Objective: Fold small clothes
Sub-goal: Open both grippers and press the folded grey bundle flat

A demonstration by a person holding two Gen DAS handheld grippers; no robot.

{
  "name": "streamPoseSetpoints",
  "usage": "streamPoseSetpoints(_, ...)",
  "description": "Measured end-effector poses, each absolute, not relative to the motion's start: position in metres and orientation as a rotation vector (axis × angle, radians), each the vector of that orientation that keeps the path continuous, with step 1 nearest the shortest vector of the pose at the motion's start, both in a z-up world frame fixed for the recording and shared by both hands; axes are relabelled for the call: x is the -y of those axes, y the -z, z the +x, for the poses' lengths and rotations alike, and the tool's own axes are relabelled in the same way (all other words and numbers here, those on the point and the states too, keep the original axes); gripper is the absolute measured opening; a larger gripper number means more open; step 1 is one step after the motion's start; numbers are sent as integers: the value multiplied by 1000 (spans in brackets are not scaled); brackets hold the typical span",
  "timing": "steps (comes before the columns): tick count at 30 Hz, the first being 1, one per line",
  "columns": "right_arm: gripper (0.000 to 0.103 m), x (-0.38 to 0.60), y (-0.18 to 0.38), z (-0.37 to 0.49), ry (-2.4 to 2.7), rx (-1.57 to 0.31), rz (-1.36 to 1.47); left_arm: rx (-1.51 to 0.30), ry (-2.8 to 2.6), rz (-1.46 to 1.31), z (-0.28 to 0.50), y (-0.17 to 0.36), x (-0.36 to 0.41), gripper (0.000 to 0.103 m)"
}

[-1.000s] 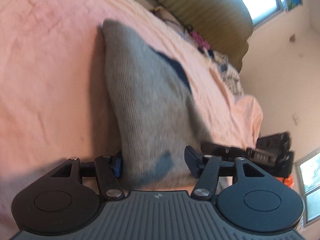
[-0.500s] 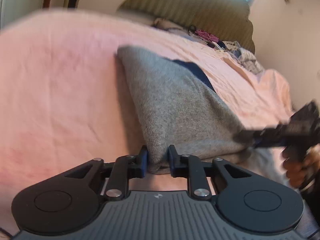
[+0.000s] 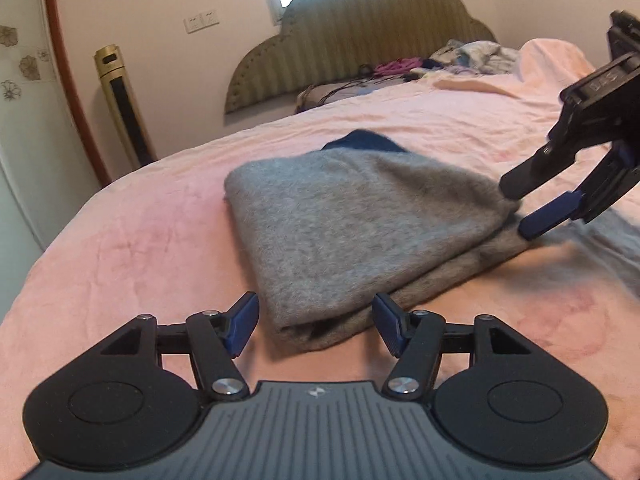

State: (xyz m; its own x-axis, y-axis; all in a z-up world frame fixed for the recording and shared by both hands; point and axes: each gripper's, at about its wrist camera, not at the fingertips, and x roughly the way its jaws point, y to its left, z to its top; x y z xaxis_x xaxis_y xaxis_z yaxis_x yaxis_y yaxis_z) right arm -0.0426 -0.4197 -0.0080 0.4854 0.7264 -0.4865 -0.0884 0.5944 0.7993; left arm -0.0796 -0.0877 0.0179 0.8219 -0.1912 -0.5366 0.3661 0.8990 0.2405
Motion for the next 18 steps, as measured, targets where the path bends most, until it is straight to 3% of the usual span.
streamPoseSetpoints(18, 63, 413, 23, -16, -534, -926, 920, -579, 217, 413, -60, -10, 88, 63)
